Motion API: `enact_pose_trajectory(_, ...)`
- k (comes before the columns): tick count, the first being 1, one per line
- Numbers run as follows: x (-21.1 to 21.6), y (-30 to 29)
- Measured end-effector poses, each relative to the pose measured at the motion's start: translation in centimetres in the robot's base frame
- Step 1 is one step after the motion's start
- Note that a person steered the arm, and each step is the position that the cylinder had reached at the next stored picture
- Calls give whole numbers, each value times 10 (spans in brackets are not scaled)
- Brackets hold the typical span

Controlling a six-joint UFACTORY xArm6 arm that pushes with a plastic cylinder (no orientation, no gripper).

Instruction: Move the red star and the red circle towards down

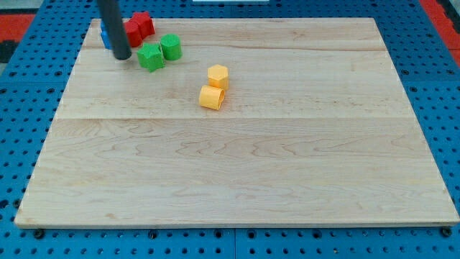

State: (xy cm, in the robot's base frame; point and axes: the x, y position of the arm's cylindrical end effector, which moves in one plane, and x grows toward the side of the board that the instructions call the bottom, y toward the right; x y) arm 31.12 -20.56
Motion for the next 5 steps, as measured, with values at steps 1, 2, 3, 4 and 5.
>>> enact_pose_trajectory(1, 13, 19)
enact_pose_trajectory(2, -4, 42)
enact_pose_trajectory(3, -22, 96)
enact_pose_trajectory(4, -25, 68)
enact_pose_trajectory(5, -56, 69)
